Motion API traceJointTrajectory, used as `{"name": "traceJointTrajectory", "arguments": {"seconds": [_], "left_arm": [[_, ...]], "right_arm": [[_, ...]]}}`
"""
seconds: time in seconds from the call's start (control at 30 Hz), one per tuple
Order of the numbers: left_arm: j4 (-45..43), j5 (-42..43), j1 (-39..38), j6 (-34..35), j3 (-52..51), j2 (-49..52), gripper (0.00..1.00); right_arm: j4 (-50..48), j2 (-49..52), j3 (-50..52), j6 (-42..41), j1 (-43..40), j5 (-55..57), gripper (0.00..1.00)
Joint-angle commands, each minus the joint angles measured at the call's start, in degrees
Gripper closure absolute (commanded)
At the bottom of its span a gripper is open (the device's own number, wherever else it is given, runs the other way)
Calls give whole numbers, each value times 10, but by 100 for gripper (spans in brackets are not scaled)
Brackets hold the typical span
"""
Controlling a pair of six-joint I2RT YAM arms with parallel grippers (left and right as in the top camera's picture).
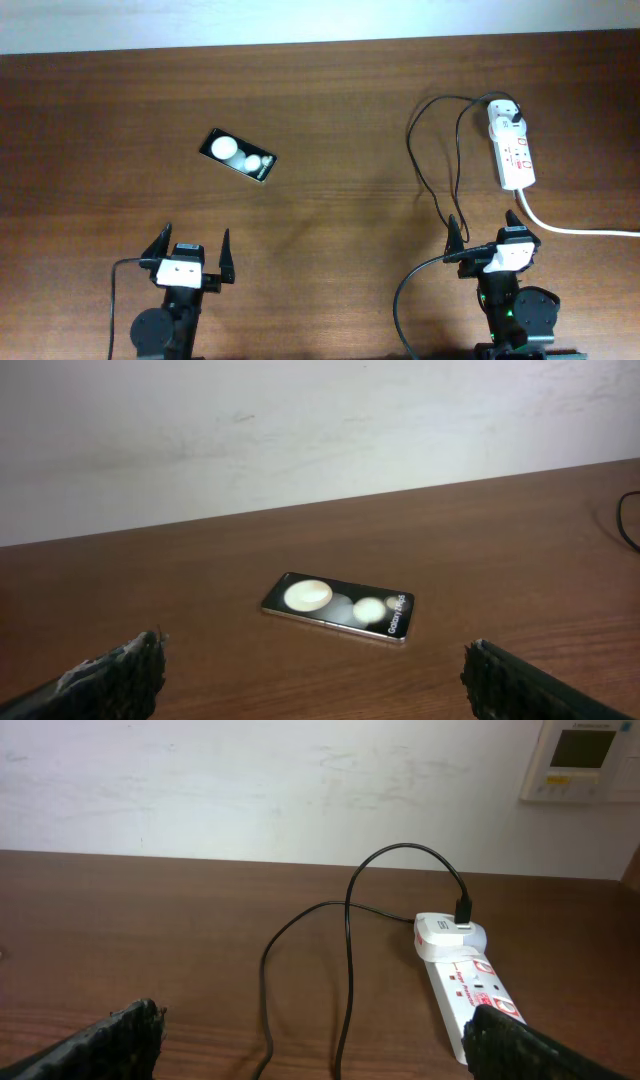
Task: Plug charger to phone and switch on socket
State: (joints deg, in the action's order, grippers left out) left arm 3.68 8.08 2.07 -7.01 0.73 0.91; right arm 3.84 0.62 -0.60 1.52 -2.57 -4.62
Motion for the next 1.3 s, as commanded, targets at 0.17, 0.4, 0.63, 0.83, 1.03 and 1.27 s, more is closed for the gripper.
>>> {"name": "traceJointTrajectory", "arguments": {"seconds": [0.17, 0.4, 0.63, 0.83, 1.03, 1.27], "left_arm": [[2, -6, 1, 2, -2, -1, 1], [-133, 89, 1, 3, -2, -1, 1], [-347, 91, 1, 3, 0, -1, 1], [-319, 55, 1, 3, 53, 10, 1], [-232, 61, 1, 3, 214, 184, 1], [61, 104, 1, 36, 529, 428, 1]], "right_arm": [[3, -3, 3, -2, 3, -8, 1], [3, -3, 3, -2, 3, -8, 1], [3, -3, 3, -2, 3, -8, 1], [3, -3, 3, -2, 3, -8, 1], [3, -3, 3, -2, 3, -8, 1], [3, -3, 3, -2, 3, -8, 1]]}}
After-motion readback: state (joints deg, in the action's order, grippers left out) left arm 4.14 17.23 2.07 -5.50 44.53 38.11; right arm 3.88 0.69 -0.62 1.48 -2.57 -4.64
